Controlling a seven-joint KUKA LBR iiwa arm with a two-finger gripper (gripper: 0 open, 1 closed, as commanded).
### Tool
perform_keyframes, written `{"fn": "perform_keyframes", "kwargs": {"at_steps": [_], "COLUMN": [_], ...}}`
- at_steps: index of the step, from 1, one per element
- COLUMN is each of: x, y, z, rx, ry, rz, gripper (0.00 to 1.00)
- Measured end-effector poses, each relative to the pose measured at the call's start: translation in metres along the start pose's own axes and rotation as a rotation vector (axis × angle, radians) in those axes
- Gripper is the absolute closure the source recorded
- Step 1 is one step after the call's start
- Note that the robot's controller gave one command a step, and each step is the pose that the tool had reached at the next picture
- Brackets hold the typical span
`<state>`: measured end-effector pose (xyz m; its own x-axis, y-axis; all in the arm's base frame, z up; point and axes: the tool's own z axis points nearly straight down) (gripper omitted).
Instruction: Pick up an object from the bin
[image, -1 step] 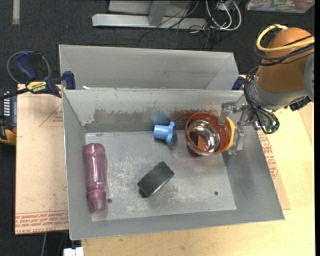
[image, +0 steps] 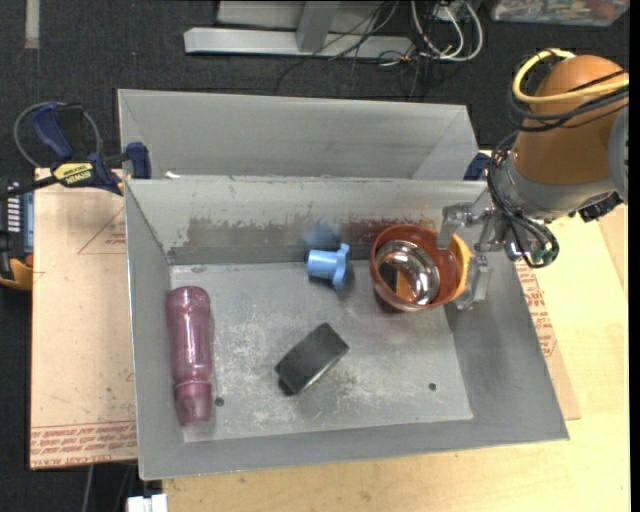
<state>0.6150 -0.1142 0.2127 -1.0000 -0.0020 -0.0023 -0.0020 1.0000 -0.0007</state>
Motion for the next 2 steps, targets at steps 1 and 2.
{"fn": "perform_keyframes", "kwargs": {"at_steps": [1,2], "x": [0.025,-0.001], "y": [0.003,0.034], "z": [-0.048,0.051], "rx": [0.001,-0.004], "ry": [-0.006,0.007], "rz": [-0.112,-0.004], "gripper": [0.0,0.0]}}
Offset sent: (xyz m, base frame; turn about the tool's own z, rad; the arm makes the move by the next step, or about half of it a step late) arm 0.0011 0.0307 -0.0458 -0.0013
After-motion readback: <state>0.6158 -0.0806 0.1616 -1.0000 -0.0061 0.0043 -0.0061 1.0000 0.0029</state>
